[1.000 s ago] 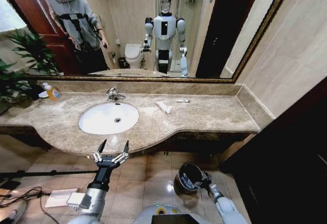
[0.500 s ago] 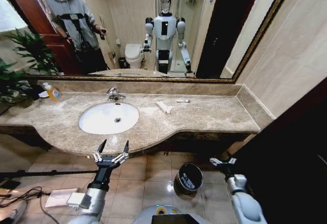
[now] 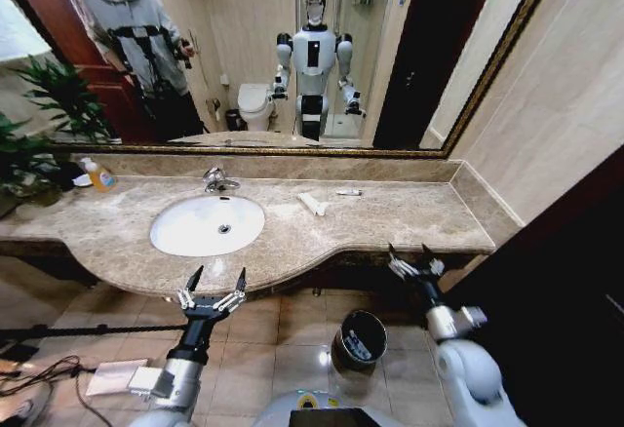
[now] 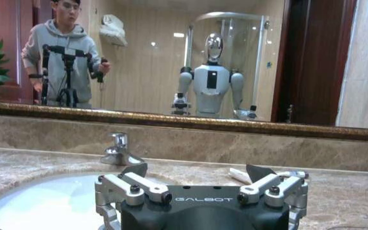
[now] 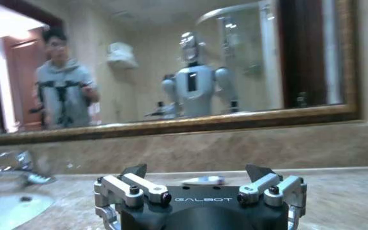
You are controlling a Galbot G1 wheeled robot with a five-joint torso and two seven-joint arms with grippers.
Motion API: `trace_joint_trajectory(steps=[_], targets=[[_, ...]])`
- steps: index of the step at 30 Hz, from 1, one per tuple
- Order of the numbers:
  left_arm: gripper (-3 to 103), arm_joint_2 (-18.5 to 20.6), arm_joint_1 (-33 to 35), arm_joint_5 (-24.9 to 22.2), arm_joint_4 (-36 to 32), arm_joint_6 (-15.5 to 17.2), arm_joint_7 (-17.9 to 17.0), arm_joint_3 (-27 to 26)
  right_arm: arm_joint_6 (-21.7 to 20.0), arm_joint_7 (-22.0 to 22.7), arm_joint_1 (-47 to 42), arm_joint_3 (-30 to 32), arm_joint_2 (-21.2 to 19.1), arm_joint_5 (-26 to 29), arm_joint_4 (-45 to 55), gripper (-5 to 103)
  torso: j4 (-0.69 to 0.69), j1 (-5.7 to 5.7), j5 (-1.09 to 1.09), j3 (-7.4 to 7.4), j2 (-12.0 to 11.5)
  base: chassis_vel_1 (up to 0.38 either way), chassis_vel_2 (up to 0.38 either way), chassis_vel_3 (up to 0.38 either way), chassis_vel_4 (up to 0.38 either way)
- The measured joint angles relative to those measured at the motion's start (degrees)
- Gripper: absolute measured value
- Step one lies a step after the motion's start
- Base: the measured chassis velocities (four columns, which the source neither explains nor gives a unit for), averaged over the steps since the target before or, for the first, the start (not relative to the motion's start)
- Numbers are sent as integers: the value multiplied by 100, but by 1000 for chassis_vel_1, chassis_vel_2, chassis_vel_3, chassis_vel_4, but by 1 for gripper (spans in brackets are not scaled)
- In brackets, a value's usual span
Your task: Pick up the trash from the sink and place it in the trash bin.
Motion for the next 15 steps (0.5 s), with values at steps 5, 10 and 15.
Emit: trace_joint_trajectory(steps=[5,10,15], targets=[[100,-1,0,0,0,0,0,0,-35,84,536,-483,-435,-100,-485,100,-1,0,2,0,0,0,0,0,0],[100,0,0,0,0,0,0,0,-189,132,1390,-1142,-678,-106,-1125,100,-2,0,1,0,0,0,0,0,0],[100,0,0,0,0,0,-1,0,-169,155,2419,-2067,-641,-242,-2134,100,0,0,1,1,0,0,0,0,0]])
